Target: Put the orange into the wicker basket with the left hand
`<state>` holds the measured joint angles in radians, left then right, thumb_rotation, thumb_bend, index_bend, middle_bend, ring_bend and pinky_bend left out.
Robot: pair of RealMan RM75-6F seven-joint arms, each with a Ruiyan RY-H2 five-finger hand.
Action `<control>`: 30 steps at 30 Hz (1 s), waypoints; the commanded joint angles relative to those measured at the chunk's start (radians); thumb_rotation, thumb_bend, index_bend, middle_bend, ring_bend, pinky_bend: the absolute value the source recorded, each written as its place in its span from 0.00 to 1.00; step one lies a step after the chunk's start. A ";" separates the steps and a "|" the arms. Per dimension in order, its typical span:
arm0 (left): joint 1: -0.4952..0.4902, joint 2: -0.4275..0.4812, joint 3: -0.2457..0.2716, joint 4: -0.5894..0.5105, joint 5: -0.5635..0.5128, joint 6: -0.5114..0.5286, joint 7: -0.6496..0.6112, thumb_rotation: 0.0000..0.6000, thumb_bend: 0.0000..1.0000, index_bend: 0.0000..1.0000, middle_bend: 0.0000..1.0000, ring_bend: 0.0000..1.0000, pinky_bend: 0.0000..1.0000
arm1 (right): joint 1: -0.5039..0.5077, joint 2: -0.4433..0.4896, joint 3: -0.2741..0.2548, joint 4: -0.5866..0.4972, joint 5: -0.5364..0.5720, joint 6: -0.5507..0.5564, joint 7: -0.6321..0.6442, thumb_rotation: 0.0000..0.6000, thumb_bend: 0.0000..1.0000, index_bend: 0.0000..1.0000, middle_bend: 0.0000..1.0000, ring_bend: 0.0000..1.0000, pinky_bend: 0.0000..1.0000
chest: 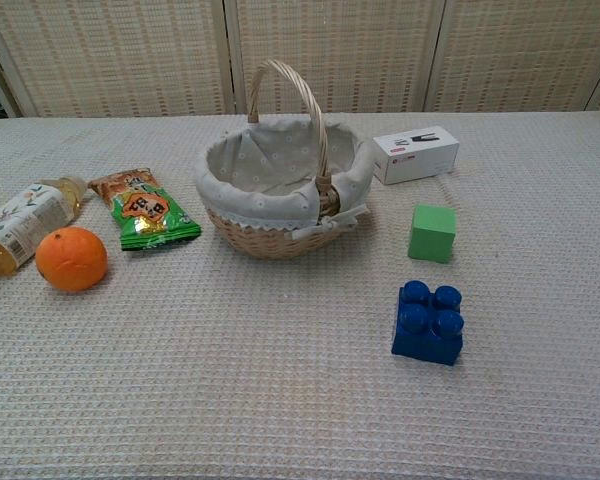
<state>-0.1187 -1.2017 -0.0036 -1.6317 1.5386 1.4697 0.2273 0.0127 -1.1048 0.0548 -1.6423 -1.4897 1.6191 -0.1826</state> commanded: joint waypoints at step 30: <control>-0.192 -0.121 -0.075 0.121 -0.084 -0.274 0.007 1.00 0.32 0.00 0.00 0.00 0.18 | 0.030 0.048 0.008 -0.042 0.031 -0.127 0.047 1.00 0.17 0.00 0.00 0.00 0.12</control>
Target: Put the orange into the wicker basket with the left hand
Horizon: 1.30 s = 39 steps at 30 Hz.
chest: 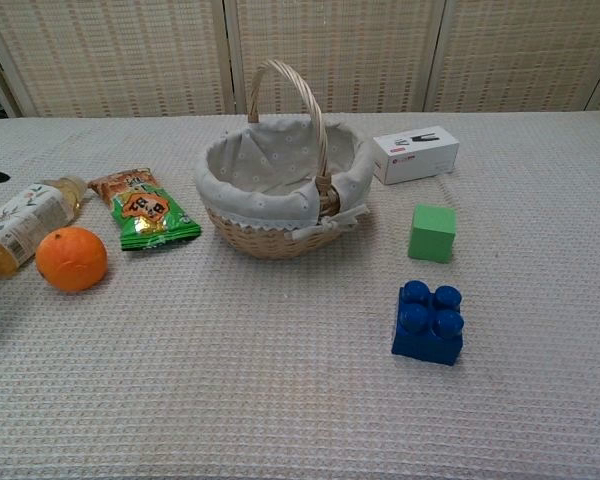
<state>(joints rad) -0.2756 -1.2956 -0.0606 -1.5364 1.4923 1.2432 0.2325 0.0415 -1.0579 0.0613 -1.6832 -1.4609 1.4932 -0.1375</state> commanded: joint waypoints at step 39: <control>-0.193 -0.288 -0.070 0.284 -0.269 -0.208 0.064 1.00 0.32 0.22 0.19 0.29 0.31 | -0.001 0.014 -0.008 0.006 -0.019 -0.008 0.029 1.00 0.17 0.00 0.00 0.00 0.13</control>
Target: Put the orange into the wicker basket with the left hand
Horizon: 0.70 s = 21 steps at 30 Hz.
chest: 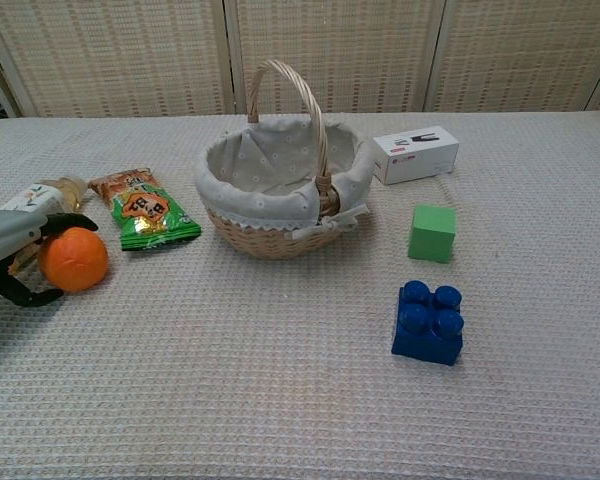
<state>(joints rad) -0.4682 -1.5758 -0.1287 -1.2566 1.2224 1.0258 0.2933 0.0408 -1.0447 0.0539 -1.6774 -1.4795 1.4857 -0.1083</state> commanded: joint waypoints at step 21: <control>-0.041 0.144 -0.070 -0.177 -0.017 0.091 0.152 1.00 0.32 0.32 0.31 0.42 0.42 | 0.001 0.011 -0.005 -0.004 -0.003 -0.008 0.011 1.00 0.17 0.00 0.00 0.00 0.13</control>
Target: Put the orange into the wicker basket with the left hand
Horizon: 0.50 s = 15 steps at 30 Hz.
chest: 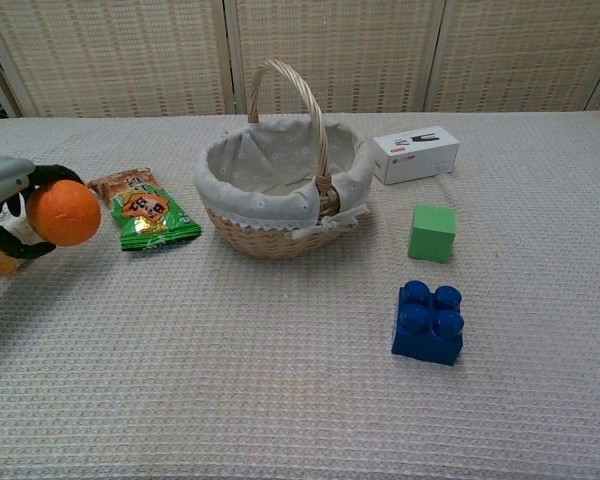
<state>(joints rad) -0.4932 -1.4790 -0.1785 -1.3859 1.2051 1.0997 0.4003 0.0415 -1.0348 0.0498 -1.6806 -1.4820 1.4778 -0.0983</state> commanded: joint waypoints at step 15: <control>-0.182 0.033 -0.111 -0.190 -0.070 -0.014 0.231 1.00 0.32 0.32 0.32 0.42 0.43 | -0.003 0.012 -0.006 0.000 -0.011 0.002 0.020 1.00 0.17 0.00 0.00 0.00 0.13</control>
<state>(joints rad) -0.6576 -1.4312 -0.2802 -1.5704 1.1513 1.0958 0.6148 0.0382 -1.0235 0.0437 -1.6807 -1.4932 1.4799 -0.0791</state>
